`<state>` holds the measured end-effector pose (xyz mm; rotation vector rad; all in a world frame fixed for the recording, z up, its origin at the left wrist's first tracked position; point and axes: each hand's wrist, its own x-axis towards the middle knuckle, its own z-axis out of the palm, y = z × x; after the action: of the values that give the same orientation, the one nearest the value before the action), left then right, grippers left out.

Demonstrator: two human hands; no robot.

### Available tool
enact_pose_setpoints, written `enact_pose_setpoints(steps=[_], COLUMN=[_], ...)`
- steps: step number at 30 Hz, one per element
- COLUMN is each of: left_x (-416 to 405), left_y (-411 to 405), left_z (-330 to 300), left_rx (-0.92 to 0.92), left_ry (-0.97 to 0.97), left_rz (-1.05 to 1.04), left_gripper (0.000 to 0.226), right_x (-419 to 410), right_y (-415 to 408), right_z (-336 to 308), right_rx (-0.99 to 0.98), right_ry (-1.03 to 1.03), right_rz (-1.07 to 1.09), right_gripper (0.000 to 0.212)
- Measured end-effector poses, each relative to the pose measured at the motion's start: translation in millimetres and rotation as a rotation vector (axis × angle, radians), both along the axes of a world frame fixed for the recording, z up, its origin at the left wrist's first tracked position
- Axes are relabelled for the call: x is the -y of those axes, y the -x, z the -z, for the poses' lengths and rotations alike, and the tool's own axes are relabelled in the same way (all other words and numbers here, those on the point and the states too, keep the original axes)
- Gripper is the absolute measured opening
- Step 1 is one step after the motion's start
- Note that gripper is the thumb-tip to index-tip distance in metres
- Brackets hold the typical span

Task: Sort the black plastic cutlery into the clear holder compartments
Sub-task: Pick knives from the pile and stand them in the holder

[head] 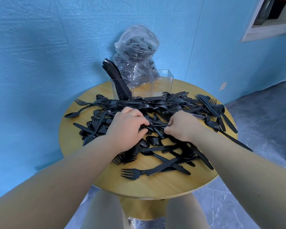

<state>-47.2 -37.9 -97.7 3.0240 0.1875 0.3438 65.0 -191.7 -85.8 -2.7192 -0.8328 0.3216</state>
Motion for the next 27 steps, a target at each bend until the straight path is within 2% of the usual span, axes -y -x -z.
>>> enact_pose_setpoints(steps=[6,9,11,13,16,19,27], left_x=[5,4,0,-7,-15,-17,-27], left_y=[-7,-8,-7,-5,-2,1,10], left_z=[4,5,2,-3,-8,-11,-17], left_rx=[0.264,0.286,0.323,0.291,0.131,0.035,0.153], left_ry=[0.021,-0.017,-0.006,0.029,0.067,0.110,0.144], left_rz=[0.092,0.116,0.045,-0.039,-0.060,-0.050,-0.148], left_gripper=[0.010,0.016,0.024,0.033,0.045,0.043,0.031], right_x=[4,8,12,15,16,12,12], right_y=[-6,-6,-5,-2,0,2,4], right_z=[0,-2,-6,-11,-13,-10,-7], right_rx=[0.016,0.060,0.074,0.086,0.124,0.130,0.152], right_ry=[-0.093,-0.125,-0.151,-0.161,-0.166,-0.171,-0.139], right_rz=[0.004,-0.021,-0.052,-0.103,-0.188,-0.257,-0.301], right_gripper=[0.028,0.025,0.019,0.011,0.009,0.008,0.006])
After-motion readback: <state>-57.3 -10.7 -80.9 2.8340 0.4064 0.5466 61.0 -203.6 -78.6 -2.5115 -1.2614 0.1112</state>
